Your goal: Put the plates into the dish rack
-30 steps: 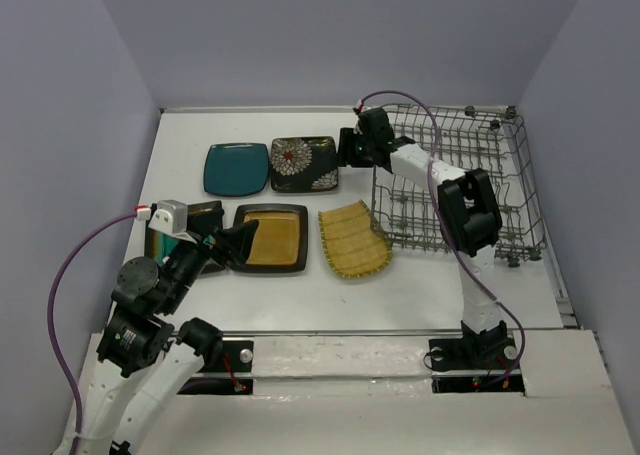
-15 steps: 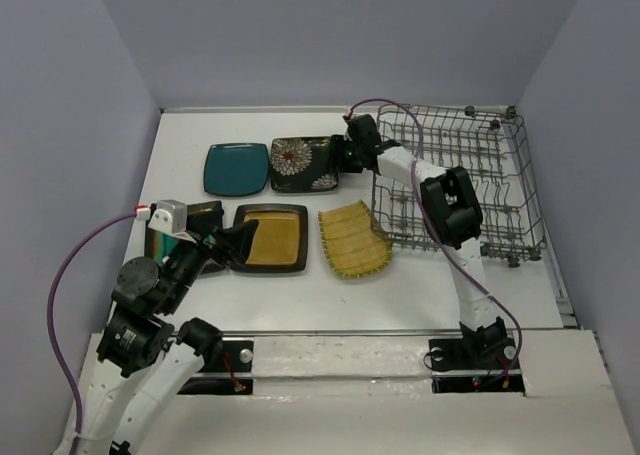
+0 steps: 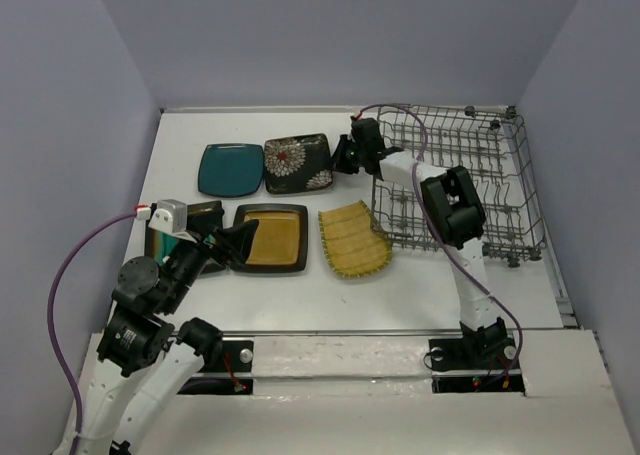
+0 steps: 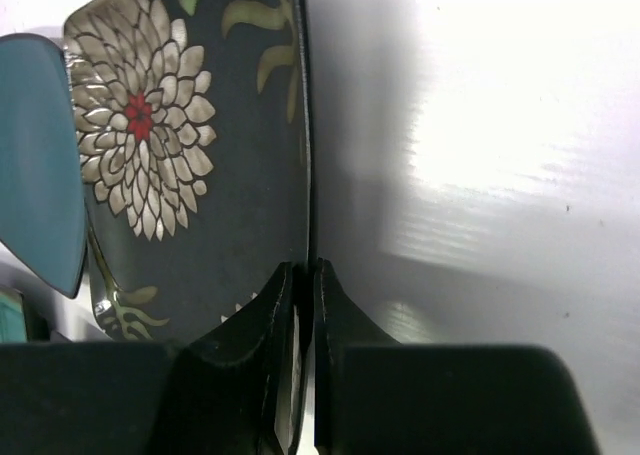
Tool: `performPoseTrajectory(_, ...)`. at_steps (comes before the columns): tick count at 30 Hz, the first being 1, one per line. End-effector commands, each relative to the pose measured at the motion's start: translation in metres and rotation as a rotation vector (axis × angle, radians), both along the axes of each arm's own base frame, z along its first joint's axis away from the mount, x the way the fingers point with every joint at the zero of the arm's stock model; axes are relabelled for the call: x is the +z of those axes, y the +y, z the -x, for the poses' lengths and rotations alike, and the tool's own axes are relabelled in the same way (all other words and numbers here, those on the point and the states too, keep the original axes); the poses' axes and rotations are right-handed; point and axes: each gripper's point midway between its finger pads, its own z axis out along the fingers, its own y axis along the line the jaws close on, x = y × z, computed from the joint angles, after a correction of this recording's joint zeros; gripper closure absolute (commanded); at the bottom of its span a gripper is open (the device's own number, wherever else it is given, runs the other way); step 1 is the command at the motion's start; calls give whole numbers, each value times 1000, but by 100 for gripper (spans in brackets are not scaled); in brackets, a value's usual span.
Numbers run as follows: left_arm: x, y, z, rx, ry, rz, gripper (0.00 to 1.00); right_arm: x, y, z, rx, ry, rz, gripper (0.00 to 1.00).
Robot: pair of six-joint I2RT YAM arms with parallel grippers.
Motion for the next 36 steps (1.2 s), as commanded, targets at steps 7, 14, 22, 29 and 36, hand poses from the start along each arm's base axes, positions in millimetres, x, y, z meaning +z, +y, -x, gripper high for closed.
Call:
performPoseTrajectory(7,9,-2,0,-11,-26,20,1,105,-19,7,-83,-243,26,93)
performPoseTrajectory(14,10,-1,1,-5,-32,26,1,184,-34,23,-150,-399,-83,93)
performPoseTrajectory(22,11,0,3,-6,-36,31,1,249,-78,42,-281,-497,-208,93)
performPoseTrajectory(29,13,-1,6,-14,-48,38,1,297,-184,54,-457,-576,-180,93)
performPoseTrajectory(36,22,1,20,-41,-89,70,1,316,-306,77,-658,-595,55,93)
